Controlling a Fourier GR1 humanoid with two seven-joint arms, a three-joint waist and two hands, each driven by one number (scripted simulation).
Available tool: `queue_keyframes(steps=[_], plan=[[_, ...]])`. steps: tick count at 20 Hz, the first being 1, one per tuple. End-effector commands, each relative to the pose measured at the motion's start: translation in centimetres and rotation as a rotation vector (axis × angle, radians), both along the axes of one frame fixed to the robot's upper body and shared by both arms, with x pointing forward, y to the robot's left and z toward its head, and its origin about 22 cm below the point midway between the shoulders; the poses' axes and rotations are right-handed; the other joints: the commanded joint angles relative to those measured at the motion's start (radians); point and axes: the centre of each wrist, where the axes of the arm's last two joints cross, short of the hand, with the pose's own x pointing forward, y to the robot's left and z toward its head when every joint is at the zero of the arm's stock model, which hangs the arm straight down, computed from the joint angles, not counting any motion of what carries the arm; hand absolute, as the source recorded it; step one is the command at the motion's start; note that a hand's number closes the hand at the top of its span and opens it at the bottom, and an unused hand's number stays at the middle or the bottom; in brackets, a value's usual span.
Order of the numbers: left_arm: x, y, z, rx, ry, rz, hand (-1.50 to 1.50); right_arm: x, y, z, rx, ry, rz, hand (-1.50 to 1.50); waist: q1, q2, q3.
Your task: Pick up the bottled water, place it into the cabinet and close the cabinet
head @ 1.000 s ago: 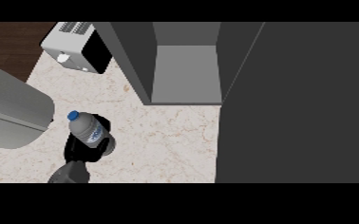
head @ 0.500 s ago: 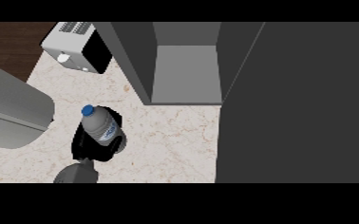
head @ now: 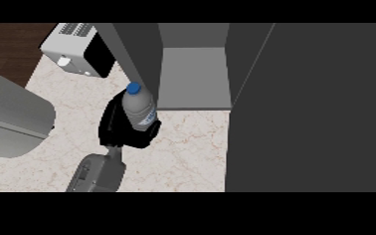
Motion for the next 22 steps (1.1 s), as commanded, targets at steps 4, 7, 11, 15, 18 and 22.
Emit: queue_keyframes(steps=[4, 7, 11, 15, 18, 22], plan=[[2.5, -4.8, 4.6, 0.061, 0.004, 0.003, 1.50, 0.4, 1.6, 1.1, 0.014, 0.009, 0.006, -1.50, -0.002, 0.001, 0.000], [4.7, -6.1, 6.8, 0.113, -0.037, 0.027, 1.50, -0.4, 1.1, -0.6, 0.013, -0.005, -0.008, -1.50, -0.008, 0.001, 0.000], [6.1, -8.6, 8.3, 0.212, -0.095, 0.057, 1.50, 0.7, 1.2, -0.3, 0.011, -0.023, 0.005, -1.50, -0.014, 0.003, 0.000], [8.3, -9.0, 9.1, 0.283, -0.076, 0.128, 1.50, 1.2, 1.1, 0.3, 0.008, -0.018, 0.019, -1.50, -0.038, 0.012, 0.000], [8.5, -8.9, 10.0, 0.322, -0.078, 0.156, 1.50, 0.9, 1.5, 0.1, 0.013, 0.009, 0.020, -1.50, -0.034, 0.008, 0.000], [8.8, -9.8, 9.9, 0.360, -0.062, 0.219, 1.50, 1.5, 1.5, -1.3, 0.024, 0.011, 0.037, -1.50, -0.049, 0.014, 0.001]])
